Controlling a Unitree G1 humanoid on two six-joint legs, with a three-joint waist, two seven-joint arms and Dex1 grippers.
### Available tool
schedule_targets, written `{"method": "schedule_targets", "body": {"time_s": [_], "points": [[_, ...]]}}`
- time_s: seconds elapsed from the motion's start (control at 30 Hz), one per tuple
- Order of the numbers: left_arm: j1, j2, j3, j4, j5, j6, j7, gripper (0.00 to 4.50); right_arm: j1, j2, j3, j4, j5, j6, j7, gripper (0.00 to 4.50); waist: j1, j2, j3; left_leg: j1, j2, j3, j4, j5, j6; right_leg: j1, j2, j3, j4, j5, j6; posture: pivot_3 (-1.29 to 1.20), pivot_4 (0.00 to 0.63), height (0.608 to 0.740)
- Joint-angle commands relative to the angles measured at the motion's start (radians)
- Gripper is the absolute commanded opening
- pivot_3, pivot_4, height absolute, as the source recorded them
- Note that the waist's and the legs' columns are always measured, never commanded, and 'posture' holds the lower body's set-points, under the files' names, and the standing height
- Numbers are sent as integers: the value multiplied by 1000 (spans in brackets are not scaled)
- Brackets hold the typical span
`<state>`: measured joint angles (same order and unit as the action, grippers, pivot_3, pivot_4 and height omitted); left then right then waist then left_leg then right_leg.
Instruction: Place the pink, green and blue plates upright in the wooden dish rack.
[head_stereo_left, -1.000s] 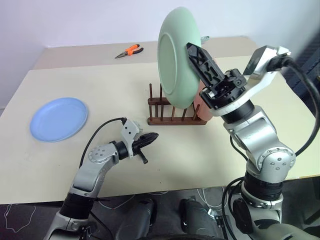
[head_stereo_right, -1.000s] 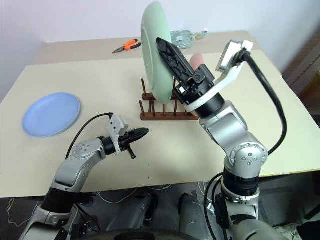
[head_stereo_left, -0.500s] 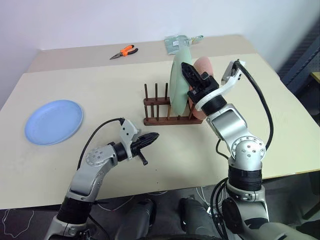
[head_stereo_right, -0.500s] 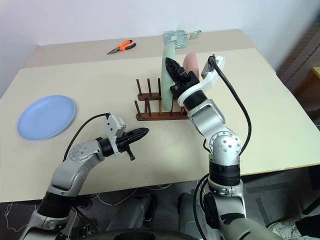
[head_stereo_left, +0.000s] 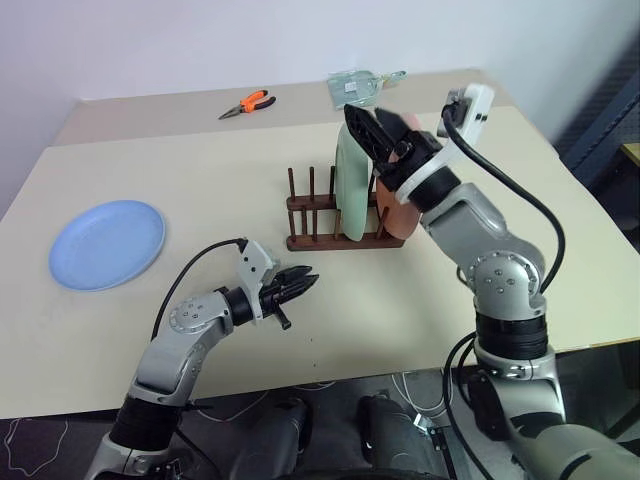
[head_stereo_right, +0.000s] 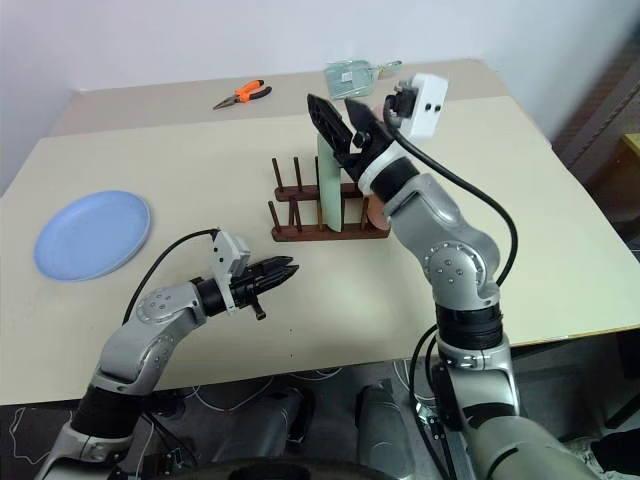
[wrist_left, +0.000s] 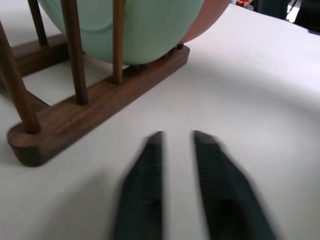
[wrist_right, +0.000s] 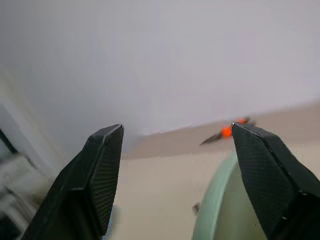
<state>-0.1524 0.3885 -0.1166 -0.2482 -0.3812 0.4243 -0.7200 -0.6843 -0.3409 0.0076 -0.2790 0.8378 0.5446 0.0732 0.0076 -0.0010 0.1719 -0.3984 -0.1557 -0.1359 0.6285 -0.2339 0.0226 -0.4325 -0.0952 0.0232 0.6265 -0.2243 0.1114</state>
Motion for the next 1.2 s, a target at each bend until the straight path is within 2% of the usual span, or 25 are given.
{"method": "schedule_targets", "body": {"time_s": [0.03,0.13,0.23,0.37,0.47,0.57,0.77,0.83,0.9,1.07,1.1,1.2], "points": [[3,9,90,-45,-38,-1,30,2928,-49,-96,16,-26,-156,-68,135,3577,1,0,0,0,0,0,0,0,0,0,0,0,0,0,0,0,150,740],[-32,-36,281,9,-29,-37,237,4450,-46,-247,81,-92,-225,-102,393,4448,3,-1,0,0,0,0,0,0,0,0,0,0,0,0,0,0,150,740],[-74,-51,429,82,49,-64,464,4450,-14,-356,193,-165,-327,-157,584,4448,0,-1,1,-1,1,0,0,0,0,0,0,-1,0,0,0,0,150,740],[-146,-76,638,145,83,-23,777,4450,0,-349,283,-148,-469,-254,664,4448,2,-5,1,0,2,0,2,-2,-3,1,0,-1,0,0,0,0,150,740],[-165,-58,738,184,134,54,958,4450,10,-314,323,-114,-544,-302,687,4448,6,-9,1,0,2,0,3,-2,-3,1,0,-2,-1,0,0,0,150,740],[-187,-81,839,188,82,129,1056,4450,22,-280,341,-99,-587,-329,708,4448,7,-12,0,0,2,0,3,-1,-4,1,0,-3,-1,0,0,0,150,740],[-225,-159,994,158,-164,301,1096,4450,49,-228,340,-92,-619,-332,738,4448,10,-15,0,0,2,-1,4,-2,-5,3,0,-5,-1,0,0,0,150,740],[-244,-192,1058,159,-243,328,1143,3906,56,-221,337,-86,-640,-338,738,4500,6,-16,-1,0,2,-1,5,-3,-5,3,0,-5,0,0,0,0,150,740],[-240,-198,1067,157,-271,346,1158,3102,64,-216,333,-84,-658,-343,737,4500,6,-16,-1,1,2,-1,4,-2,-6,3,0,-5,1,0,0,0,150,740],[-243,-192,1053,159,-336,372,1165,406,70,-209,323,-81,-684,-319,731,4500,6,-17,-1,2,2,-1,4,1,-12,3,0,-4,1,0,0,0,150,740],[-240,-184,1033,155,-333,368,1151,30,68,-210,323,-75,-689,-310,733,4500,6,-17,-1,2,2,-1,4,1,-12,3,0,-4,1,0,0,0,150,740],[-251,-163,958,108,-329,318,1079,30,56,-209,319,-65,-693,-285,739,4500,8,-17,-1,2,2,-1,4,1,-13,4,0,-4,1,0,0,0,150,740]]}}
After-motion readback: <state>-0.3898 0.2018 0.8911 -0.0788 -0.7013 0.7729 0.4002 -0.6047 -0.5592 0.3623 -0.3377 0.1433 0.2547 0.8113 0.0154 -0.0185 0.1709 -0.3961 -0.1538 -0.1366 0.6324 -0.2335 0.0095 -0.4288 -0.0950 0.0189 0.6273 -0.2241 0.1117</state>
